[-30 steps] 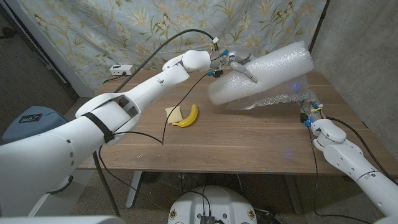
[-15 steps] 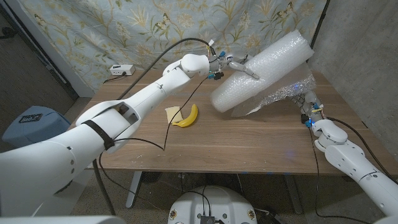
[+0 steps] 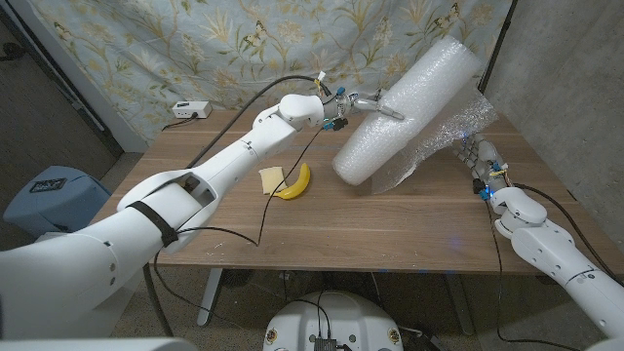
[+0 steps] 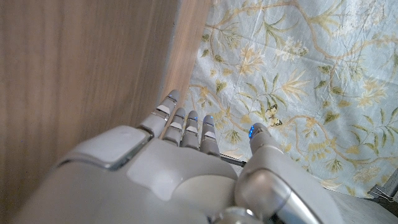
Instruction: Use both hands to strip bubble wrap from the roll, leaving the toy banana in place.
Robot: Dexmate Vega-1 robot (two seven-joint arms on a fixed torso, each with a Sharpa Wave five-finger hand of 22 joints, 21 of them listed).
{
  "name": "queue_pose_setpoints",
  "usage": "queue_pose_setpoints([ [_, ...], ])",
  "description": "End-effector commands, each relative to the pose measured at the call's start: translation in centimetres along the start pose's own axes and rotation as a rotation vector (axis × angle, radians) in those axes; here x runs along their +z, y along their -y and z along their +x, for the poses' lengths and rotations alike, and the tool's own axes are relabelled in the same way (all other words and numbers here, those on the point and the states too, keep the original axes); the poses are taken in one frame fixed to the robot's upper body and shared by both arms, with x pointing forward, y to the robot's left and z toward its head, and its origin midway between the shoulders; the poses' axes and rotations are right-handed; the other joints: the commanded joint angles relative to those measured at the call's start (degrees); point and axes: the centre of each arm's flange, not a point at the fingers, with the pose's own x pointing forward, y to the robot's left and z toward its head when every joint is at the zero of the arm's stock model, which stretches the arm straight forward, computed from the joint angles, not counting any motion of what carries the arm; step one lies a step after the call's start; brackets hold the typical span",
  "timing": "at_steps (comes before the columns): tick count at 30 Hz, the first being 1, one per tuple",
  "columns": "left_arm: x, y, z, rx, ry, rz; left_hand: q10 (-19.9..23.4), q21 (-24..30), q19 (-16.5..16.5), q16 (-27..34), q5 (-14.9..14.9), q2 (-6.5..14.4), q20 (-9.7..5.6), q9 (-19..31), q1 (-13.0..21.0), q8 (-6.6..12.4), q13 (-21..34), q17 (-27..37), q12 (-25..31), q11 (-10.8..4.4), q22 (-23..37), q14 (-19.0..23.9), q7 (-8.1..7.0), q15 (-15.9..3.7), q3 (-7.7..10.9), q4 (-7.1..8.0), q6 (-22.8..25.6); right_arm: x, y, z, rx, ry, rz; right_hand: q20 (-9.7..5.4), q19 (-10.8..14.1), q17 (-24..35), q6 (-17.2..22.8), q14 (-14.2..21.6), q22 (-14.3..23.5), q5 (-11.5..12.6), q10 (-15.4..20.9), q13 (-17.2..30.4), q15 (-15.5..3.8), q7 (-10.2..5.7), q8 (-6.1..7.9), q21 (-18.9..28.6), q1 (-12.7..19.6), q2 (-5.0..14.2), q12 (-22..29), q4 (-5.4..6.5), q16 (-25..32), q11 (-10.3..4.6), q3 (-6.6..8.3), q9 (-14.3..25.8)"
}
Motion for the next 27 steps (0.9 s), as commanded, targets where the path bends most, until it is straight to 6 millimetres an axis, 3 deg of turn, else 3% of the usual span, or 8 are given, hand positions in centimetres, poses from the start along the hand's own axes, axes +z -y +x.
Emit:
queue_pose_setpoints([
  [1,-2.5,-0.5,-1.3,0.027,-0.020,-0.180,3.0,0.4,-0.1,0.3,0.5,10.3,0.15,0.3,10.2,0.13,0.2,0.0,-0.1,-2.26,0.2,3.1,0.44,-2.91,-0.13,-0.08,0.0,0.1,-0.7,0.6,0.022,-0.012,-0.014,-0.25,-0.1,0.0,0.2,-0.1,0.2,0.0,-0.1,0.3,0.32,0.24,0.28,0.3,-0.1,0.08,0.4,-0.20,0.5,-0.16,0.46,0.2],
  [27,-7.2,0.1,-1.7,0.118,-0.013,-0.480,3.5,1.2,-0.6,0.6,1.0,10.9,0.28,1.1,10.6,0.30,0.0,-0.4,-0.3,-2.25,0.2,3.2,0.48,-2.85,-0.40,-0.14,0.7,3.3,-1.8,-0.6,0.057,0.079,-0.009,-0.10,-0.1,0.0,0.5,-0.1,0.2,0.0,-0.1,0.3,0.51,0.34,0.35,0.3,-0.2,-0.01,0.4,-0.21,0.6,-0.13,0.45,0.2],
])
